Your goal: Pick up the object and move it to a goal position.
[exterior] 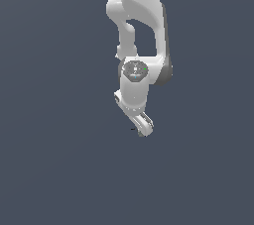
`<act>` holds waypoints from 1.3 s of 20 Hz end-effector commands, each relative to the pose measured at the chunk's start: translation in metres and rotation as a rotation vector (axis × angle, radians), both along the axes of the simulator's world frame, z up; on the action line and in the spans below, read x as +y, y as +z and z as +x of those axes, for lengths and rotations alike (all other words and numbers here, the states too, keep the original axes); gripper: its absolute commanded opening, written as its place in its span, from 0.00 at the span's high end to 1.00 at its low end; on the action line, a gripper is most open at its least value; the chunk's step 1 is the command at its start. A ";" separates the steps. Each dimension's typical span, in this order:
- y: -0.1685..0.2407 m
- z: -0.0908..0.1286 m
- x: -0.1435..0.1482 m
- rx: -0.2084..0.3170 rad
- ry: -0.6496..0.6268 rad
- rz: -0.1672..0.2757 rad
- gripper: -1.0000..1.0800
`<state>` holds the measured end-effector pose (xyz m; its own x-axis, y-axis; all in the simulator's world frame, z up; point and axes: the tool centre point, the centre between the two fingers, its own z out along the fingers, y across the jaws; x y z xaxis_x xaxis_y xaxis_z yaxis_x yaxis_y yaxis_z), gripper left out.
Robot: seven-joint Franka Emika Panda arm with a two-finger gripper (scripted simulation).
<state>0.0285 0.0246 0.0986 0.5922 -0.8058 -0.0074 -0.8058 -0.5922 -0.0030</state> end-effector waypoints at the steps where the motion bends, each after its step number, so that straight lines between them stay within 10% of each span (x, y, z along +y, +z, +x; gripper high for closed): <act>1: -0.004 0.002 0.004 0.001 -0.065 0.000 0.04; 26: -0.036 0.012 0.033 0.000 -0.516 -0.008 0.04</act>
